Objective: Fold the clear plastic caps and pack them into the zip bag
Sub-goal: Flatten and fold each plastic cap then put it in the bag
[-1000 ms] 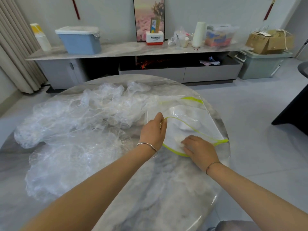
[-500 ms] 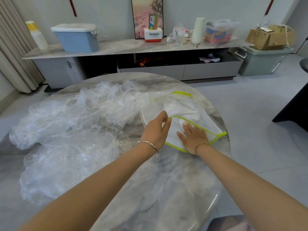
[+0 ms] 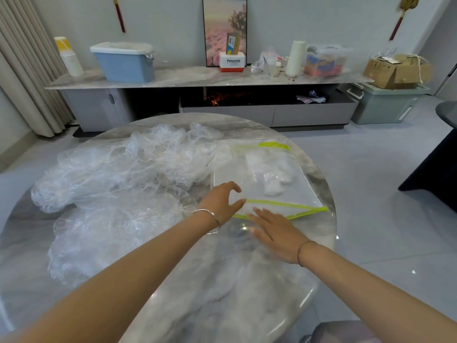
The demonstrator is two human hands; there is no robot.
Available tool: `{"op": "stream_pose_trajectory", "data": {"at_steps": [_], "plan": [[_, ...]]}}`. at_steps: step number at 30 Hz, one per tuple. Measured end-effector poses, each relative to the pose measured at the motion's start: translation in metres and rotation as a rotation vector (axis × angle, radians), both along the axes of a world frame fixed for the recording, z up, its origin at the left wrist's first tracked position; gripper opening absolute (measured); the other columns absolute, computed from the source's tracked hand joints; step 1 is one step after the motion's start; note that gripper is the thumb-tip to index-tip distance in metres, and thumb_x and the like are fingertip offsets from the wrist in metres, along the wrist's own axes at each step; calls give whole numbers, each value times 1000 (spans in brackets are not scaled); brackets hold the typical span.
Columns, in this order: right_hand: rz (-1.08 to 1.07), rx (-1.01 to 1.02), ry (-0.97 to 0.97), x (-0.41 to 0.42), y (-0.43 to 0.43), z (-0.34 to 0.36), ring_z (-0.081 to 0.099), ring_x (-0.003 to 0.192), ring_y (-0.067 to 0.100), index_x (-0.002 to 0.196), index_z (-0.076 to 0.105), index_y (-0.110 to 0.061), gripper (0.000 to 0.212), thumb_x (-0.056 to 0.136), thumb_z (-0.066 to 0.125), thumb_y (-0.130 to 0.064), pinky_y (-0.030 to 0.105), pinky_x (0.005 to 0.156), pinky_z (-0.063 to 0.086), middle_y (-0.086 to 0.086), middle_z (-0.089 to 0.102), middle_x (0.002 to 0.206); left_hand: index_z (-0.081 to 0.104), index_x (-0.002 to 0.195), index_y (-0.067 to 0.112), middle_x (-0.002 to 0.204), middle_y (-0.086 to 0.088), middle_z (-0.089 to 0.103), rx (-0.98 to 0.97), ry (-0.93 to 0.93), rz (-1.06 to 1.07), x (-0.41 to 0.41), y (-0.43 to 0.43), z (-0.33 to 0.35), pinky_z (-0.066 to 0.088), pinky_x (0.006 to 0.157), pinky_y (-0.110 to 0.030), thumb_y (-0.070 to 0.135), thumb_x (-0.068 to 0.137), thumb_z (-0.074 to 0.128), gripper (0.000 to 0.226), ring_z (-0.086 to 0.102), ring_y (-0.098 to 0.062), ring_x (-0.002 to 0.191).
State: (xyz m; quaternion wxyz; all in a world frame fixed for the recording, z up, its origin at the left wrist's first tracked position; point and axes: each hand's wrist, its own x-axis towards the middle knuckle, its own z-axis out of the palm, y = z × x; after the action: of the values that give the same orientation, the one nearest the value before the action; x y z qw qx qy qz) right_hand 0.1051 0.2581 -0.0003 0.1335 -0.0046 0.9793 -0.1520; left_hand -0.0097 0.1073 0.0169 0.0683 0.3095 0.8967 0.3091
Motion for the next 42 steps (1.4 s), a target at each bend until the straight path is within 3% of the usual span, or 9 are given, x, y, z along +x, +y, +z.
{"op": "stream_pose_trajectory", "data": {"at_steps": [5, 12, 16, 21, 26, 29, 32, 36, 42], "plan": [[106, -81, -22, 7, -33, 9, 34, 135, 13, 144, 35, -26, 47, 101, 27, -43, 30, 110, 27, -6, 36, 148, 49, 129, 19, 133, -1, 50, -211, 247, 2, 5, -73, -1, 30, 104, -30, 49, 87, 56, 52, 45, -21, 124], [247, -29, -3, -11, -71, -2, 40, 129, 16, 138, 45, -22, 44, 101, 30, -41, 28, 106, 31, -3, 43, 141, 31, 144, 30, 151, 6, 31, -522, 189, 152, 7, -169, -10, 23, 113, -30, 52, 89, 52, 63, 28, -15, 138], [260, -37, 52, -21, -83, -6, 44, 125, 17, 132, 50, -21, 42, 100, 33, -41, 30, 103, 34, -4, 48, 136, 58, 121, 32, 127, 10, 58, -455, 138, 265, 6, -175, -8, 43, 91, -24, 42, 93, 50, 30, 54, -11, 115], [199, -166, 307, -31, -93, 9, 43, 127, 17, 143, 36, -20, 50, 96, 49, -34, 27, 103, 31, -3, 40, 145, 65, 115, 32, 112, 6, 68, -307, 227, 352, 13, -161, 2, 44, 80, -24, 41, 99, 38, 33, 59, -14, 104], [195, -200, 557, -39, -92, 19, 12, 143, 9, 147, 4, -36, 91, 83, 67, -27, 22, 112, 12, -7, 8, 157, 69, 110, 29, 107, 10, 70, 127, 323, -29, 38, -144, 2, 41, 80, -12, 49, 97, 35, 42, 64, -10, 98], [241, -125, 643, -42, -82, 13, 21, 138, 15, 140, 37, -35, 70, 80, 72, -32, 29, 110, 15, -3, 18, 155, 69, 111, 26, 103, 11, 70, 196, 429, -260, 48, -133, -10, 50, 78, -20, 45, 99, 34, 41, 65, -8, 94], [228, -155, 653, -39, -69, 3, 32, 132, 19, 99, 68, -26, 23, 76, 69, -24, 44, 111, 24, 1, 47, 140, 67, 113, 25, 110, 9, 68, 278, 454, -320, 53, -128, -17, 52, 78, -25, 37, 99, 42, 31, 64, -9, 97], [219, -19, 652, -29, -49, 1, 48, 118, 16, 75, 62, -25, 15, 73, 50, -33, 27, 112, 11, -7, 66, 106, 54, 128, 29, 123, 10, 61, 74, 413, -250, 54, -131, -21, 47, 93, -27, 62, 87, 44, 53, 56, -9, 111], [374, 82, 597, 0, -38, 12, 54, 78, 16, 65, 46, -22, 10, 67, 47, -31, 20, 103, 20, -9, 50, 71, 7, 149, 31, 155, 13, 15, -381, 84, -255, 63, -134, -34, -5, 117, -29, 91, 58, 30, 112, 5, -8, 144]]}}
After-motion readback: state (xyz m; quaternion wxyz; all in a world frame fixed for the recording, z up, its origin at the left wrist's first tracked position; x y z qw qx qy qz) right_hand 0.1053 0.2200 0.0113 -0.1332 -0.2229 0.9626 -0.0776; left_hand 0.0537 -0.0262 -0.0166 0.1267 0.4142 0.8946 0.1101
